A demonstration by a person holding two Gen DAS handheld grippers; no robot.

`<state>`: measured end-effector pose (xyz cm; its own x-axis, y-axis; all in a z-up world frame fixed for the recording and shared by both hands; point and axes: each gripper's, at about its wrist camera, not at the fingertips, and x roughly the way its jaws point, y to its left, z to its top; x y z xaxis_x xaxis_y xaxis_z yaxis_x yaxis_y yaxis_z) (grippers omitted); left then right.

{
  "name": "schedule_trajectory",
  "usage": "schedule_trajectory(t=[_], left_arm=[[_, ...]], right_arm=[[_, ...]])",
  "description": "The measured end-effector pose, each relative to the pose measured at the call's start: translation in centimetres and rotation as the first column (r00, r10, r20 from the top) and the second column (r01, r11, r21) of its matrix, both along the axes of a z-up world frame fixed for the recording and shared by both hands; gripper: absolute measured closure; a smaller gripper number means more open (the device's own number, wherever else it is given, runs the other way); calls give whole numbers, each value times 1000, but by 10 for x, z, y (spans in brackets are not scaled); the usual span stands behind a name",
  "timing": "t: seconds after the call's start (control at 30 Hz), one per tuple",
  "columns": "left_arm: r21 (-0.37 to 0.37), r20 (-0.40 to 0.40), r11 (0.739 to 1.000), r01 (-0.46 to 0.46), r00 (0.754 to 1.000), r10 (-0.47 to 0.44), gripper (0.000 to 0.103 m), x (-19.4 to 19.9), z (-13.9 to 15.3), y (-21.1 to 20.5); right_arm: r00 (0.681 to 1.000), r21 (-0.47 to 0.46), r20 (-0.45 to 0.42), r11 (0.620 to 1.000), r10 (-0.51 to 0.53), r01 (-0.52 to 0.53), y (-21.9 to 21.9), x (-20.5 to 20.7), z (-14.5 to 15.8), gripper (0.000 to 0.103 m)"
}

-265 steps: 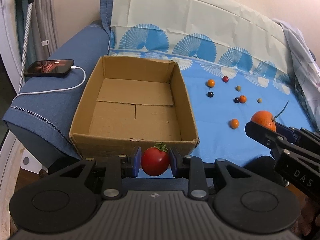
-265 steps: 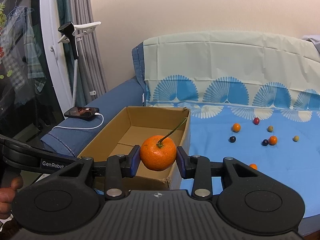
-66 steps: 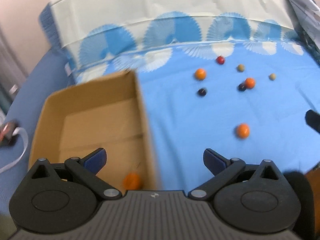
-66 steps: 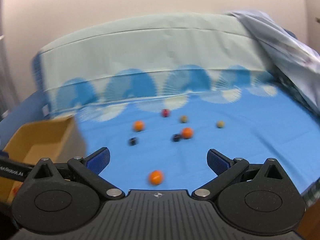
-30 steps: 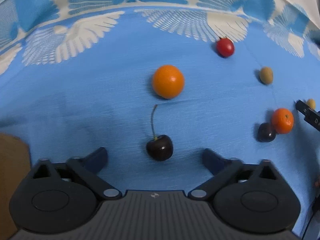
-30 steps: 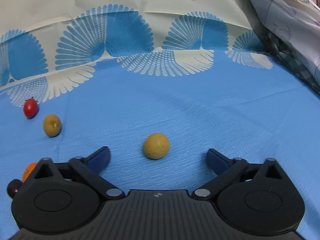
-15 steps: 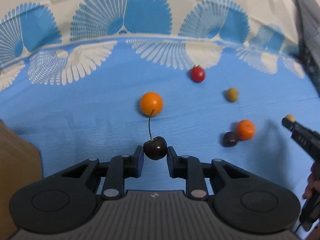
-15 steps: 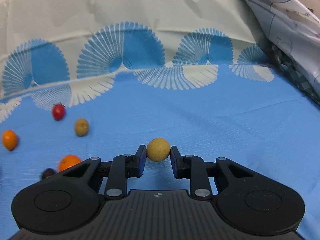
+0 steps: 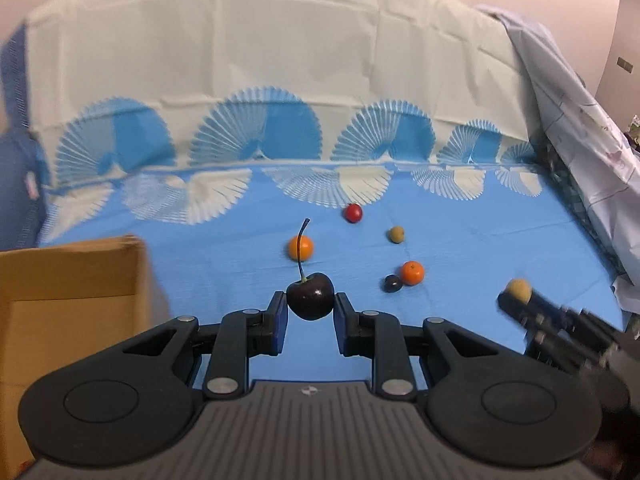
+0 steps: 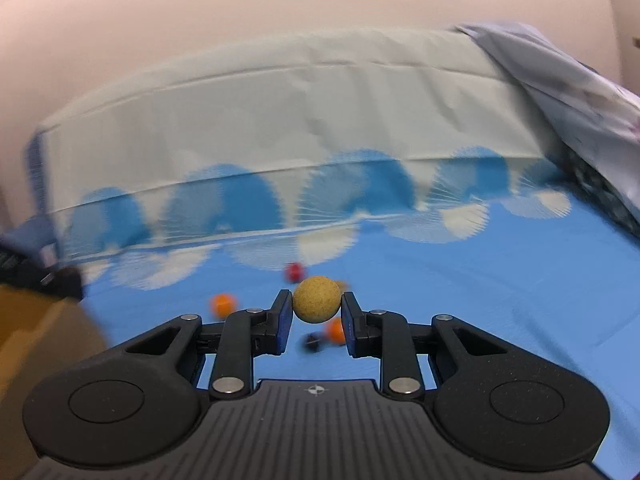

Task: Organize fruits
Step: 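Carry the cherry in the left tool while the right tool carries the yellow berry into the box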

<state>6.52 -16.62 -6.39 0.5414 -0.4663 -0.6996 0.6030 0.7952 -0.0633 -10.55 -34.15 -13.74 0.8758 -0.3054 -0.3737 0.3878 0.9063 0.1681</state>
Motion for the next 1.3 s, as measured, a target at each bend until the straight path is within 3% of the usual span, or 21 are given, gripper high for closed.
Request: schedule_trajectory(t=[0.13, 0.3, 0.7, 0.9, 1.3], left_arm=[[-12, 5, 999, -33, 999, 33, 76, -27, 24, 50], [-24, 12, 995, -97, 995, 97, 76, -56, 45, 120], [-52, 20, 967, -248, 968, 249, 76, -117, 63, 241], [-74, 5, 956, -285, 958, 286, 76, -136, 60, 275], [-118, -28, 949, -294, 956, 292, 76, -136, 54, 295]], right_arm=[[993, 41, 1, 992, 121, -121, 59, -24, 17, 76], [980, 86, -5, 976, 201, -199, 115, -45, 34, 76], [921, 68, 15, 919, 389, -389, 220, -68, 68, 76], [900, 44, -18, 900, 435, -434, 249, -79, 69, 76], [906, 20, -62, 909, 418, -417, 265, -77, 72, 76]])
